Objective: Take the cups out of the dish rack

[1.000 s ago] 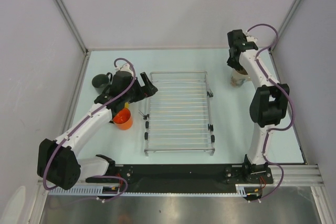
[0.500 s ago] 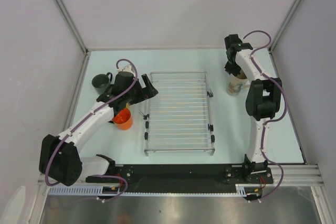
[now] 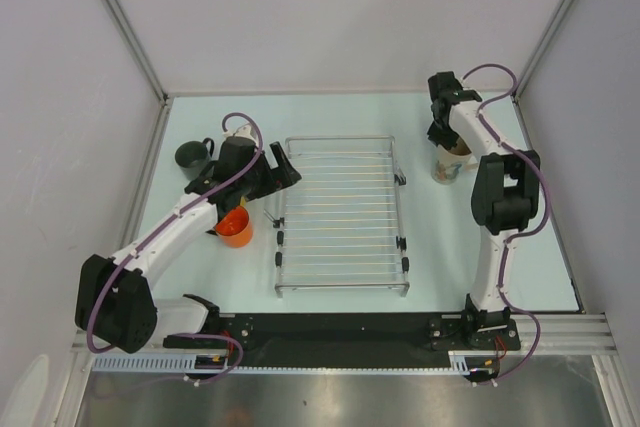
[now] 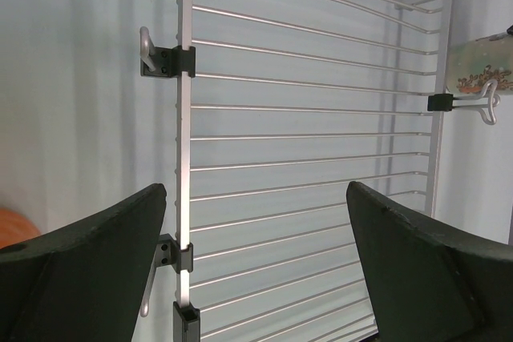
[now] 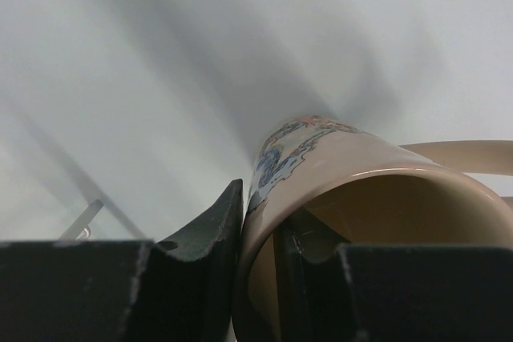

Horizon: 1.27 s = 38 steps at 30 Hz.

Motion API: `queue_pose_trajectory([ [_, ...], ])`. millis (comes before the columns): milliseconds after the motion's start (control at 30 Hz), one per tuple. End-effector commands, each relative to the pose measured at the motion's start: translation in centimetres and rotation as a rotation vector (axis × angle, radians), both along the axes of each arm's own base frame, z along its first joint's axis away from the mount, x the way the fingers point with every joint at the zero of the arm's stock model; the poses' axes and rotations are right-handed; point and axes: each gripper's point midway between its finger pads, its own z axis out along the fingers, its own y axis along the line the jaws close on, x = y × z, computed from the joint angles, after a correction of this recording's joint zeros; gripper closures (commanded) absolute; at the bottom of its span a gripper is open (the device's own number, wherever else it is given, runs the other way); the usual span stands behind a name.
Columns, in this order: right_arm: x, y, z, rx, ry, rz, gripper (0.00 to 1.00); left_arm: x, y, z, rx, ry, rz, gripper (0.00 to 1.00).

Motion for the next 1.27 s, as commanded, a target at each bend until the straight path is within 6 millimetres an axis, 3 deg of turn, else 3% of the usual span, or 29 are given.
queue_pose_trajectory([
  [0,-0.4,0.2,0.8,0.042,-0.068,0.003,0.80,0.4,-0.3,1.3,-0.016,-0.026,0.000,0.00],
  [67,-0.8,0.3,0.5,0.053,-0.086,0.001,0.73,0.3,-0.3,1.3,-0.018,-0.025,-0.003,0.01],
  [300,-0.9,1.0,3.1,0.093,-0.161,0.013,0.41,0.4,-0.4,1.8,-0.027,-0.038,0.000,0.00],
  [400,-0.3,1.9,6.2,0.151,-0.261,0.026,0.31,0.5,0.1,2.0,-0.006,-0.056,0.018,0.00],
  [600,-0.1,3.6,15.4,0.170,-0.462,0.084,0.11,1.1,1.3,3.2,0.082,-0.096,0.031,0.00],
  [667,-1.3,4.7,18.8,0.149,-0.525,0.128,0.00,1.1,1.9,3.2,0.121,-0.098,0.041,0.00],
  [800,-4.8,7.0,23.4,0.068,-0.631,0.191,0.00,0.8,2.8,3.8,0.225,-0.117,0.048,0.00],
  [833,-5.8,7.7,22.1,0.048,-0.609,0.211,0.00,0.4,3.0,3.7,0.254,-0.117,0.044,0.00],
  [867,-7.3,8.0,24.2,0.052,-0.676,0.221,0.00,-0.1,2.5,3.8,0.274,-0.123,0.024,0.00],
  [933,-9.8,10.0,23.8,0.034,-0.696,0.272,0.00,-0.7,2.9,3.7,0.333,-0.127,0.030,0.00],
  [967,-11.3,9.9,22.7,0.020,-0.701,0.274,0.00,-1.3,2.5,3.9,0.341,-0.140,0.017,0.00],
  [1000,-12.8,11.5,22.5,0.034,-0.709,0.319,0.00,-1.4,2.8,4.0,0.359,-0.152,0.029,0.00],
  [1067,-15.0,12.0,21.0,0.034,-0.710,0.350,0.00,-2.4,2.4,4.3,0.363,-0.175,0.013,0.00],
  [1100,-16.3,13.6,20.7,0.054,-0.715,0.400,0.00,-2.7,2.4,4.4,0.371,-0.186,0.010,0.00],
  [1200,-18.5,14.5,20.1,0.013,-0.725,0.431,0.00,-3.7,2.3,4.5,0.399,-0.214,0.014,0.00],
  [1233,-19.5,15.7,20.1,0.008,-0.725,0.480,0.00,-3.8,2.5,4.5,0.402,-0.218,0.022,0.00],
])
